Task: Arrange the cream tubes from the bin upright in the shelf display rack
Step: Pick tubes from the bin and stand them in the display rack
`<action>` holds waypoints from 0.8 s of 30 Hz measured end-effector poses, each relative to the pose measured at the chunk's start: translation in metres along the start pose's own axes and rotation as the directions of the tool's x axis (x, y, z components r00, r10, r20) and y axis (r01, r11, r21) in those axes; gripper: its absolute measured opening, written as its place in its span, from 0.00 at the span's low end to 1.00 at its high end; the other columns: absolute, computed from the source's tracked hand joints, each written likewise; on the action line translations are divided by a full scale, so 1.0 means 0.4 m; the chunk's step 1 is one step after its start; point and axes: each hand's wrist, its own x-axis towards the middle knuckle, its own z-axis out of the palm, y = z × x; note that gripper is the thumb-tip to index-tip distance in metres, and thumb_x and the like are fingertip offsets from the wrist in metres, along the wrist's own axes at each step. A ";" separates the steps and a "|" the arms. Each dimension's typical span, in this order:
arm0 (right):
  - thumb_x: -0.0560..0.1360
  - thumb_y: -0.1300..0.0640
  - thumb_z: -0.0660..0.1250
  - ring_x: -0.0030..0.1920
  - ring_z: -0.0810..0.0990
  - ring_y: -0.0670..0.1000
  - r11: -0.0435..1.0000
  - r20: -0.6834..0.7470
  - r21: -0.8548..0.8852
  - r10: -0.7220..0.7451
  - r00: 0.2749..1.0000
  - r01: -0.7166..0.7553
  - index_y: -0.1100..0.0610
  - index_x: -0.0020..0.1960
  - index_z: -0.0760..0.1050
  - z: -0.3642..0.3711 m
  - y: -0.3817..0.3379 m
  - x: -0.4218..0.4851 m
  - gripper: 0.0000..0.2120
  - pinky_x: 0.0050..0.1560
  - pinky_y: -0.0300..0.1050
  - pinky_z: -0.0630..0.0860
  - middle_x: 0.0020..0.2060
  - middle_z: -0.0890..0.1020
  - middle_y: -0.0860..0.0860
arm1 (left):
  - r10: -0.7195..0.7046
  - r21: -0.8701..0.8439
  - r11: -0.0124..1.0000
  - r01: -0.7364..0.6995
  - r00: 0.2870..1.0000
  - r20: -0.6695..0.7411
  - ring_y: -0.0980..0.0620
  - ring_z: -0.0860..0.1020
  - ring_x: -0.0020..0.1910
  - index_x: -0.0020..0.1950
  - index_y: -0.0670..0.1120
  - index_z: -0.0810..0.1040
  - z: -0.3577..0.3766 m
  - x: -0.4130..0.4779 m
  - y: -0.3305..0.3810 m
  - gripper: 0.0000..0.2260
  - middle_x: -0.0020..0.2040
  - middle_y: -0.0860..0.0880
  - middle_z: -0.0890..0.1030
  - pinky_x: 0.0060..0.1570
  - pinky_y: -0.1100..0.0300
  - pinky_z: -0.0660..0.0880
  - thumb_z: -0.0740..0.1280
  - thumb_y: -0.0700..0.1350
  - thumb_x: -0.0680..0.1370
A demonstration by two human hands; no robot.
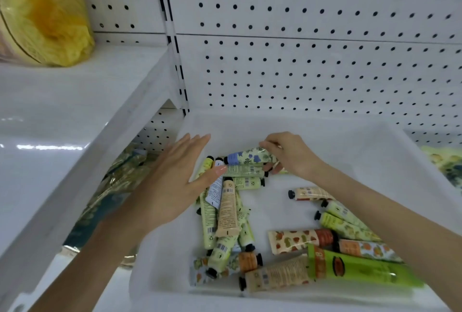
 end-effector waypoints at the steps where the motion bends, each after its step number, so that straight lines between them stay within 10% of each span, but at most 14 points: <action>1: 0.81 0.57 0.58 0.31 0.84 0.53 0.999 -0.011 0.047 -0.006 1.000 0.006 0.62 0.36 0.67 -0.013 -0.012 -0.004 0.16 0.25 0.40 0.76 0.34 0.68 0.55 | 0.000 -0.023 1.000 0.000 1.000 0.003 0.72 0.43 0.67 0.76 0.60 0.50 -0.005 0.000 0.014 0.35 0.72 0.66 0.52 0.68 0.66 0.42 0.46 0.73 0.71; 5: 0.80 0.56 0.60 0.32 0.84 0.56 0.970 0.018 0.208 -0.130 0.991 0.124 0.72 0.44 0.71 -0.066 -0.062 -0.033 0.17 0.27 0.43 0.76 0.36 0.66 0.64 | 0.028 -0.066 0.997 -0.034 0.996 -0.079 0.79 0.45 0.53 0.76 0.57 0.54 0.000 0.005 0.052 0.35 0.69 0.63 0.59 0.68 0.64 0.40 0.51 0.65 0.70; 8: 0.78 0.57 0.63 0.29 0.83 0.56 0.910 -0.005 0.369 -0.203 0.979 0.190 0.72 0.47 0.74 -0.087 -0.093 -0.059 0.16 0.29 0.44 0.77 0.38 0.71 0.71 | 0.061 -0.097 0.992 -0.076 0.988 -0.143 0.73 0.55 0.62 0.75 0.55 0.60 0.007 0.009 0.050 0.34 0.69 0.58 0.69 0.71 0.62 0.48 0.51 0.67 0.70; 12: 0.77 0.59 0.63 0.29 0.82 0.53 0.844 0.021 0.505 -0.222 0.975 0.181 0.68 0.48 0.78 -0.069 -0.132 -0.092 0.11 0.32 0.43 0.81 0.35 0.83 0.58 | 0.125 -0.194 0.972 -0.135 0.990 -0.062 0.63 0.79 0.40 0.62 0.59 0.73 0.012 0.000 0.026 0.21 0.51 0.54 0.83 0.45 0.61 0.76 0.56 0.68 0.75; 19: 0.78 0.56 0.60 0.38 0.85 0.54 0.704 0.010 0.697 -0.196 0.980 0.134 0.66 0.52 0.77 -0.053 -0.142 -0.086 0.13 0.39 0.41 0.80 0.44 0.82 0.63 | 0.116 -0.474 0.868 -0.150 0.988 -0.101 0.57 0.81 0.38 0.46 0.50 0.76 0.011 0.007 0.014 0.08 0.39 0.49 0.83 0.43 0.63 0.76 0.63 0.53 0.74; 24: 0.79 0.56 0.61 0.37 0.83 0.52 0.902 0.026 0.428 -0.076 0.997 0.057 0.64 0.50 0.80 -0.046 -0.077 -0.053 0.12 0.42 0.42 0.82 0.42 0.84 0.59 | 0.103 -0.512 0.848 -0.136 0.990 -0.091 0.53 0.78 0.31 0.47 0.50 0.75 0.012 0.012 0.008 0.09 0.40 0.51 0.83 0.40 0.57 0.75 0.62 0.54 0.75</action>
